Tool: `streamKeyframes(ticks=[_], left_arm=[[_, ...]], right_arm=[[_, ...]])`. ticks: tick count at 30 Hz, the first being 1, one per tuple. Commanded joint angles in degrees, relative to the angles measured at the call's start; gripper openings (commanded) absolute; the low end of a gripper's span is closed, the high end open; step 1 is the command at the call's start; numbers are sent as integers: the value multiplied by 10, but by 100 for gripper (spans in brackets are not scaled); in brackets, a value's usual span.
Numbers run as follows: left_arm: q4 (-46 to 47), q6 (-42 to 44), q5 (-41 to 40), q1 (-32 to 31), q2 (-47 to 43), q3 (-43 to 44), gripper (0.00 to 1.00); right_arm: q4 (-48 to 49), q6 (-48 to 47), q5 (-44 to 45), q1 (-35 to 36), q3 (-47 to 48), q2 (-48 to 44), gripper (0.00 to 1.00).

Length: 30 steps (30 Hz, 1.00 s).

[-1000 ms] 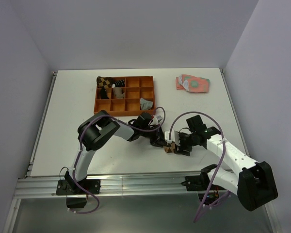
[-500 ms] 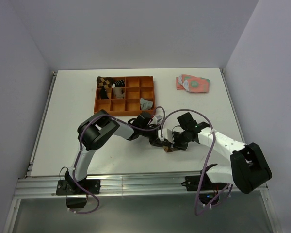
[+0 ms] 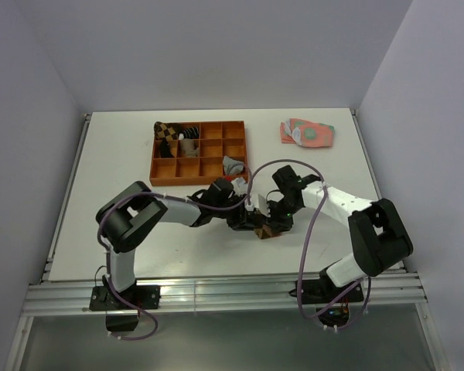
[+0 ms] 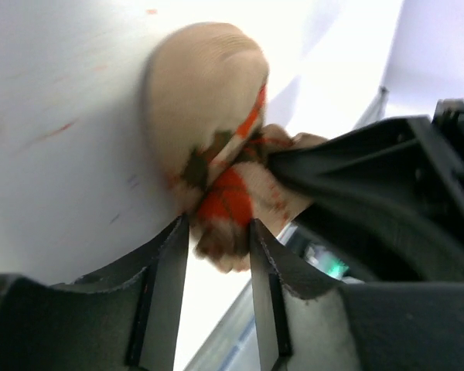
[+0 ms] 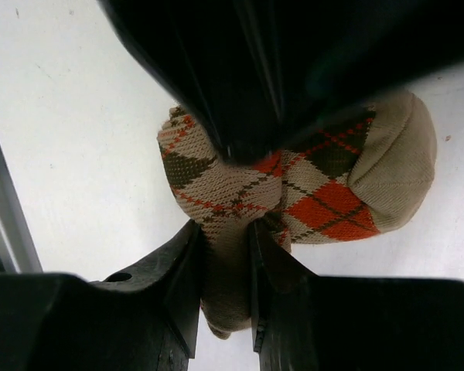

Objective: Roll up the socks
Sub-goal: Roll the sock at the center of the board.

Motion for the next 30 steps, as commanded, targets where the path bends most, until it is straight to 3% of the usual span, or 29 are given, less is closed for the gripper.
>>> streamKeyframes(ticks=[1,14,22,30], left_arm=[[-8,57,-116,0,-60,-48,42],[157,101,-293,-24,-206,-220,42],[76,251,-406,-127,-202,-127,42],[64,343,-396,-153,-134,-59,43]], right_arm=[[-53,3,12,4,25,27,15],[-241,-19,-33,-21,203,198,16],[-342,-30,-57,-39,328,322,16],[-375,-25,-63,-45,376,383,17]])
